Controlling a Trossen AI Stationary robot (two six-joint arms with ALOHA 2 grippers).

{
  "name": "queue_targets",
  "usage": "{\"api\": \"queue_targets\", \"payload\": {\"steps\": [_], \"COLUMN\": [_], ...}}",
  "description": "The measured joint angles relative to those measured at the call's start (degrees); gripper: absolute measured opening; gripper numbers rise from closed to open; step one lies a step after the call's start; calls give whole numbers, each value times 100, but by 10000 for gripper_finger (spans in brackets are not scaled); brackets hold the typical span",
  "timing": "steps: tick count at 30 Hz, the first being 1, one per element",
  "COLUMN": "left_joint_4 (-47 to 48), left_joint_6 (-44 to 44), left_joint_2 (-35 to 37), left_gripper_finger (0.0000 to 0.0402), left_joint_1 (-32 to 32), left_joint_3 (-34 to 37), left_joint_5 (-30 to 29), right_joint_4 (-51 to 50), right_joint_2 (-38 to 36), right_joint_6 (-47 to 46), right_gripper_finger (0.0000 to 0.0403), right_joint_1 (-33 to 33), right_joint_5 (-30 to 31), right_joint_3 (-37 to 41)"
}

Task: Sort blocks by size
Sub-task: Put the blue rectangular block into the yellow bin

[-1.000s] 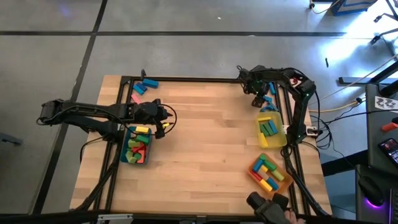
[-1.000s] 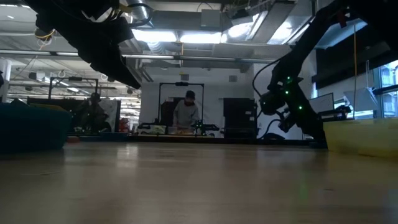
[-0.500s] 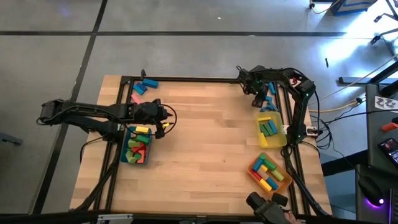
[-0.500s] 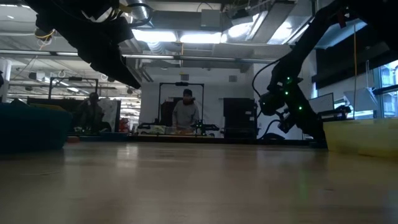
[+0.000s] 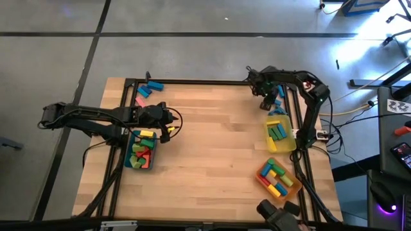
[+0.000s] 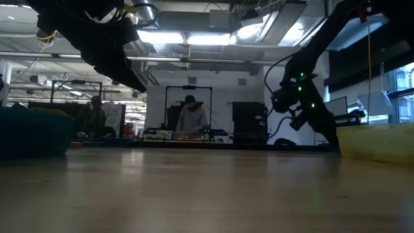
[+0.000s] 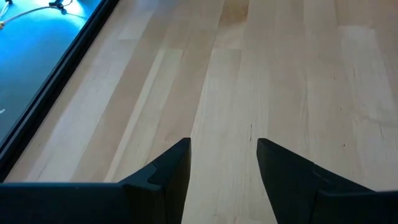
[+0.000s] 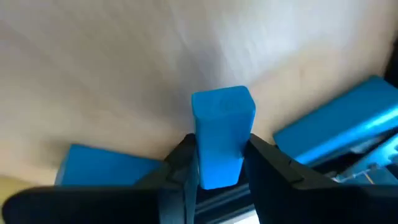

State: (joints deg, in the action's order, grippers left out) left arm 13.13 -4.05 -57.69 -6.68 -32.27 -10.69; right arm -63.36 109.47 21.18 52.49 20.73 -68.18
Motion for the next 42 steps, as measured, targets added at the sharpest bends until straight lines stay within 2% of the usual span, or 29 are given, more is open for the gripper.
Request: {"api": "queue_targets", "payload": {"steps": [6,15,20,23,26,31,37,42], "left_joint_4": [0,2,2,2,1,1,1,-2], "left_joint_6": [2,17,17,20,20,30,30,29], "left_joint_2": [0,1,0,0,0,0,0,0], "left_gripper_finger": [169,169,169,169,169,169,169,169], "left_joint_1": [0,0,0,0,0,0,0,0], "left_joint_3": [0,0,0,0,0,0,0,0], "left_joint_5": [1,0,-1,-1,0,0,1,1], "right_joint_4": [-177,-716,-1341,-1683,-1729,-1687,-1274,-786], "right_joint_2": [-701,-2213,-2988,-3371,-3752,-4170,-4376,-4374], "right_joint_6": [-239,-905,-1670,-2063,-2417,-3217,-3647,-3826], "right_gripper_finger": [120,115,120,119,120,121,122,126], "right_joint_1": [-2,-2,-61,-284,-561,-1199,-1915,-2125], "right_joint_5": [-204,-1158,-1665,-1700,-2036,-2199,-2378,-2332], "right_joint_3": [0,-4,-4,68,301,962,1905,2170]}}
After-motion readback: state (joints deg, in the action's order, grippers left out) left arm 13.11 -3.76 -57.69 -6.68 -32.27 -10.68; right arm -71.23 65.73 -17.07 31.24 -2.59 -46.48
